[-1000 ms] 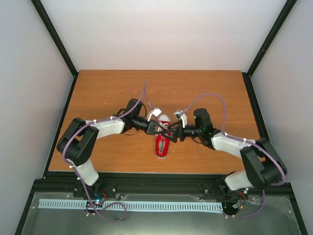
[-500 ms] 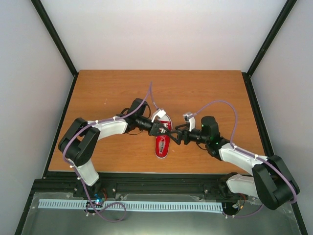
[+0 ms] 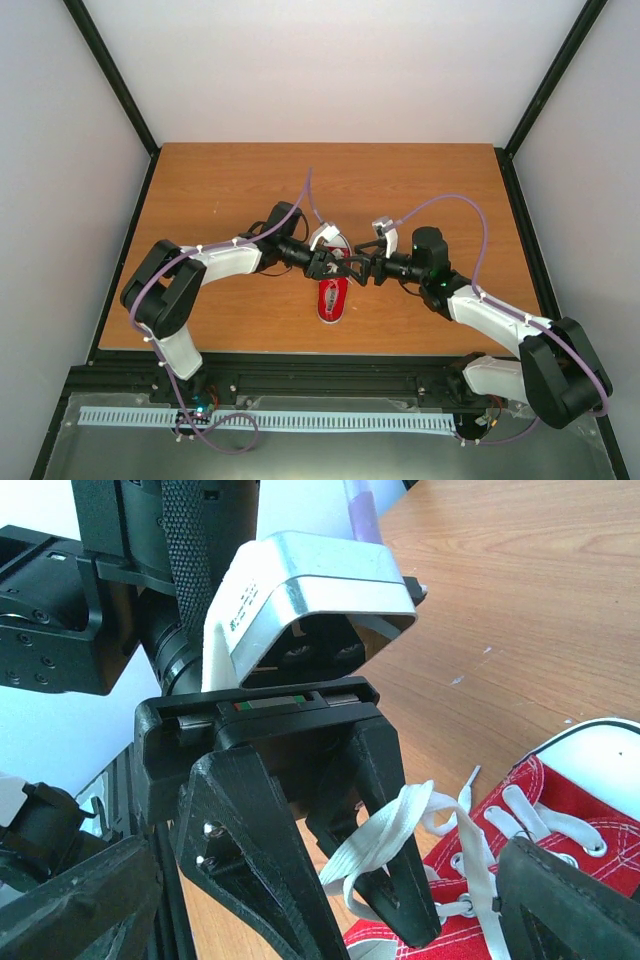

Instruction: Tie the shoes

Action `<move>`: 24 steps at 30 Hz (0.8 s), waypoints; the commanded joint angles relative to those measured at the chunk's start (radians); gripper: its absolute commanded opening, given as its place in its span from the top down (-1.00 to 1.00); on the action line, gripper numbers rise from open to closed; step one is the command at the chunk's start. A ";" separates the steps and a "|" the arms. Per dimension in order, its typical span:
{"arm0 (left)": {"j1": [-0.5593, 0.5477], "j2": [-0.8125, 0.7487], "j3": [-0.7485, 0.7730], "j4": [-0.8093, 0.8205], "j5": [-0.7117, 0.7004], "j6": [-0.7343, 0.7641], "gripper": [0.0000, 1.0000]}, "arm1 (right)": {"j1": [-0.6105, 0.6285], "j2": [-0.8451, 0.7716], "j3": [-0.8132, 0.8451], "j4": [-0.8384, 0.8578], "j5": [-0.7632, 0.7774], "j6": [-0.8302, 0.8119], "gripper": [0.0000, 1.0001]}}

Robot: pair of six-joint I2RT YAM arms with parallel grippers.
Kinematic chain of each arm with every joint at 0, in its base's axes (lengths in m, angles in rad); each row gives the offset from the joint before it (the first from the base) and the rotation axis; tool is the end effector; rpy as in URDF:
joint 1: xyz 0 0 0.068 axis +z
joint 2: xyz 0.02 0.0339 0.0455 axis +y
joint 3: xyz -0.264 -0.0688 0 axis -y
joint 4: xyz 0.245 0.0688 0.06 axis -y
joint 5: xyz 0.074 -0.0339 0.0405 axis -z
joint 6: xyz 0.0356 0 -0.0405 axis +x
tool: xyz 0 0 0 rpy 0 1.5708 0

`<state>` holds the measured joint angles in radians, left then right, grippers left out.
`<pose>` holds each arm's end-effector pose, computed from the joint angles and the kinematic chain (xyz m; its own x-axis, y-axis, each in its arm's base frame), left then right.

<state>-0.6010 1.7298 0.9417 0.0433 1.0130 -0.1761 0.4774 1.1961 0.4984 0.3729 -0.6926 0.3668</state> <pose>0.2678 -0.2202 0.1798 -0.6930 0.3627 -0.6231 0.7033 0.1497 -0.6950 0.2078 0.1331 0.2154 -0.5842 0.0085 -0.8116 -0.7302 0.4311 0.5301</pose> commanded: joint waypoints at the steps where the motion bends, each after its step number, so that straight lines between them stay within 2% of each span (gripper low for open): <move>1: -0.004 -0.003 0.034 0.007 -0.005 0.014 0.23 | -0.004 0.006 0.032 -0.004 -0.018 -0.024 -0.83; 15: 0.024 -0.024 0.045 0.052 -0.012 -0.027 0.43 | -0.013 0.026 0.047 0.008 -0.039 -0.015 -0.84; 24: 0.030 -0.027 0.054 0.052 -0.004 -0.031 0.73 | -0.045 0.089 0.076 0.041 -0.111 -0.013 -0.86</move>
<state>-0.5804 1.7294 0.9623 0.0666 0.9951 -0.2119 0.4564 1.2587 0.5392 0.3698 -0.7563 0.3603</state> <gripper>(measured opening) 0.172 0.928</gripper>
